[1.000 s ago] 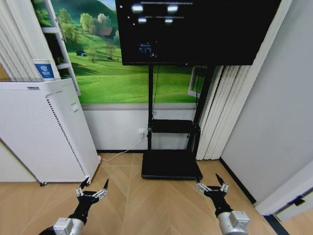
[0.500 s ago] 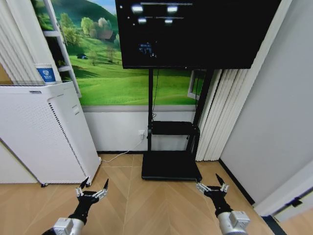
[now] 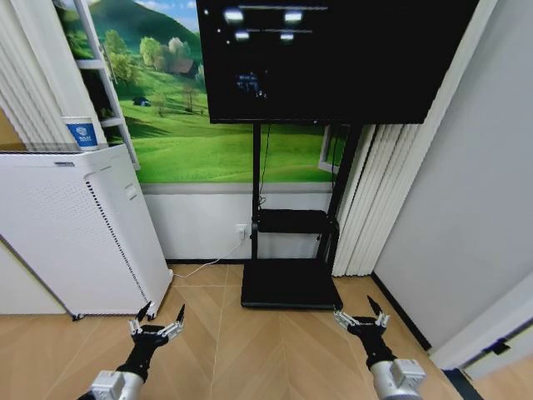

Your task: Pick up the trash bin and place the garbage on the floor into it.

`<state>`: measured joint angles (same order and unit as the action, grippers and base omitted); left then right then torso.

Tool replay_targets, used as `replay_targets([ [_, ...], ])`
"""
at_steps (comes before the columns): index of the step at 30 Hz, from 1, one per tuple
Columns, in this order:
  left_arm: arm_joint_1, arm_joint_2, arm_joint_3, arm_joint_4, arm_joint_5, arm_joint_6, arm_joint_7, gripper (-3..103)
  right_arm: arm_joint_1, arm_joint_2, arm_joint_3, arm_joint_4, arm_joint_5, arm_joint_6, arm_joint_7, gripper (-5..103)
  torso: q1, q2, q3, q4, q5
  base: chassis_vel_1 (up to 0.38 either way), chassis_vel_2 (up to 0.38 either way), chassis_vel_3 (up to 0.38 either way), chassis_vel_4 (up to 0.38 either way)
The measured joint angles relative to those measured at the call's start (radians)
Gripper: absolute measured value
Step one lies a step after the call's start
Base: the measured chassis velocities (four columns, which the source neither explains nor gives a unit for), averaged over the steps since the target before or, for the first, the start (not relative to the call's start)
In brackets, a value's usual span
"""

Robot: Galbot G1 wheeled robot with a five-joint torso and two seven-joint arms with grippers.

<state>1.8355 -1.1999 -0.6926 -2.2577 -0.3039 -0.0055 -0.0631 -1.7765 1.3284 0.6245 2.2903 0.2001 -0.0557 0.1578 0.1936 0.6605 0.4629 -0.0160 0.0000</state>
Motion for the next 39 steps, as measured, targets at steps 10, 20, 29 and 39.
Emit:
replay_targets([
  [10,0.0,0.0,0.0,0.0,0.0,0.0,0.0,100,0.0,0.0,0.0,0.0,0.0,0.0,0.0,100,0.008,0.019,0.011,0.0,0.0,0.0,0.0,0.0,0.0],
  [20,0.0,0.0,0.0,0.0,0.0,0.0,0.0,100,0.0,0.0,0.0,0.0,0.0,0.0,0.0,100,0.007,0.016,0.01,0.0,0.0,0.017,-0.011,-0.011,0.013],
  [29,0.0,0.0,0.0,0.0,0.0,0.0,0.0,100,0.0,0.0,0.0,0.0,0.0,0.0,0.0,100,0.005,0.013,0.007,-0.0001,0.0001,0.156,-0.158,-0.17,0.165],
  [39,0.0,0.0,0.0,0.0,0.0,0.0,0.0,100,-0.001,0.0,0.0,0.0,0.0,0.0,0.0,100,0.004,0.011,0.006,0.0,-0.0001,0.231,-0.191,-0.25,0.173],
])
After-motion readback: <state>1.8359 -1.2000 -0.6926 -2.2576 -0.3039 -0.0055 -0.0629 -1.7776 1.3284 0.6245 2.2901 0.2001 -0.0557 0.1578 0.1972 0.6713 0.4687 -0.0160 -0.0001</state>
